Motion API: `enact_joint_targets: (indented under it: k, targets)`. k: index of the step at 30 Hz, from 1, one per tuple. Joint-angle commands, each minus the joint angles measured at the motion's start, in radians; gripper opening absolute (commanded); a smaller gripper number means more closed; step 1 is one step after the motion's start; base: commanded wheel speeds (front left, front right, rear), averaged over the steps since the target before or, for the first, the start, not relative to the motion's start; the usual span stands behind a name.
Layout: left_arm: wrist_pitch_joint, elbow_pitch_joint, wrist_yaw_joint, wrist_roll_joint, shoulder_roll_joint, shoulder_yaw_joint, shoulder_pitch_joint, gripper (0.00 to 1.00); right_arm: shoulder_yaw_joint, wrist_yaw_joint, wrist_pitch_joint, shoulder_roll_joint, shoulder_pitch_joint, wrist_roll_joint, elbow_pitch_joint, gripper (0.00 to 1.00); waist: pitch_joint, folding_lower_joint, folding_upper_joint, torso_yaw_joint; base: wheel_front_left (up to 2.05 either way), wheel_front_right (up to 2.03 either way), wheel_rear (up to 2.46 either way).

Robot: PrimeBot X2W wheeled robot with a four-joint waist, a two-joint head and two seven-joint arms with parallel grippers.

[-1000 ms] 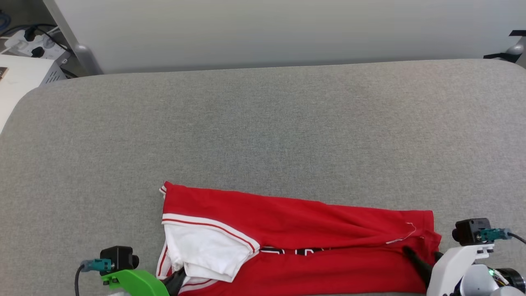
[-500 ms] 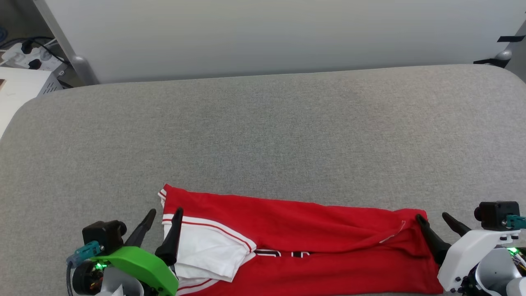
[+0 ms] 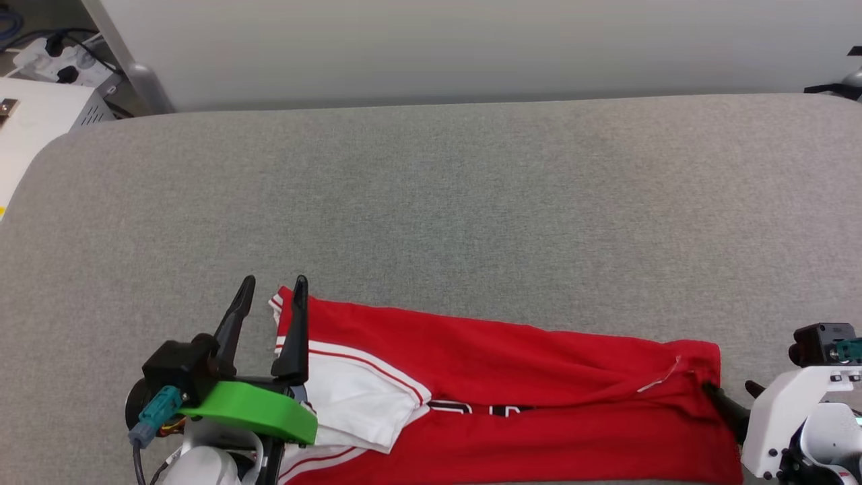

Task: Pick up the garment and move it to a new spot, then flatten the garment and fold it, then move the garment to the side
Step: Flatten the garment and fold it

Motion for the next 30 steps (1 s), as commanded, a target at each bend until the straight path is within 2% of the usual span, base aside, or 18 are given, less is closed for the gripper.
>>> enact_joint_targets:
  k: [1,11,12,13,22,30]
  targets:
    - [-0.007,-0.005,0.01,0.016,-0.011,0.01,-0.019,1.0,0.01,-0.001,0.006,-0.004,-0.022,0.012,0.018,1.0,0.029,0.0,0.0,0.022,0.0,0.0,0.0]
    - [-0.009,-0.018,-0.013,0.06,-0.068,0.049,-0.026,1.0,0.089,-0.001,0.077,0.011,-0.031,0.085,0.18,1.0,0.07,0.0,0.0,0.056,0.0,0.0,0.0]
    - [-0.009,-0.018,-0.017,0.065,-0.073,0.054,-0.024,1.0,0.098,-0.001,0.089,0.012,-0.032,0.093,0.191,0.34,0.07,0.0,0.0,0.057,0.0,0.0,0.0]
    - [-0.009,-0.019,-0.02,0.07,-0.077,0.059,-0.022,1.0,0.104,-0.001,0.093,0.012,-0.033,0.099,0.195,0.0,0.07,0.0,0.0,0.056,0.0,0.0,0.0]
    - [-0.01,0.009,-0.044,0.094,-0.092,0.096,0.015,1.0,0.108,-0.001,0.075,-0.017,-0.071,0.11,0.158,0.0,0.019,0.0,0.0,0.032,0.0,0.0,0.0]
    - [-0.01,0.044,-0.053,0.092,-0.095,0.104,0.06,1.0,0.012,-0.001,0.103,-0.093,-0.07,0.088,0.111,0.0,-0.039,0.0,0.0,0.006,0.0,0.0,0.0]
